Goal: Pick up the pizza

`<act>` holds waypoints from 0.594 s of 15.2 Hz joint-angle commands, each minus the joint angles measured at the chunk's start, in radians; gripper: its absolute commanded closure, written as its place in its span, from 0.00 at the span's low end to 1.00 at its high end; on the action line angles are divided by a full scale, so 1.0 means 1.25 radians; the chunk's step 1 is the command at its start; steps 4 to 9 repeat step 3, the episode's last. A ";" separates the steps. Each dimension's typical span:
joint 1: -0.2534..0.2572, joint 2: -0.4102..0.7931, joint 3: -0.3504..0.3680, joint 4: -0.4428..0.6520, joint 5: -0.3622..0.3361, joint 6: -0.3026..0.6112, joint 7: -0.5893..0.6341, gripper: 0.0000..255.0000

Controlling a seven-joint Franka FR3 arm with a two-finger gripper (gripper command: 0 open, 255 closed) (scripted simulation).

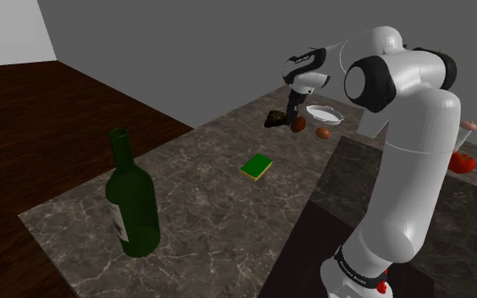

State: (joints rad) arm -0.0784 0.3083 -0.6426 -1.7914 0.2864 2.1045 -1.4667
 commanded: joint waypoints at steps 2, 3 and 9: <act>0.001 -0.009 -0.003 0.013 -0.008 -0.020 0.005 1.00; 0.001 -0.009 -0.003 0.013 -0.008 -0.020 0.005 1.00; 0.001 -0.009 -0.003 0.013 -0.008 -0.020 0.005 1.00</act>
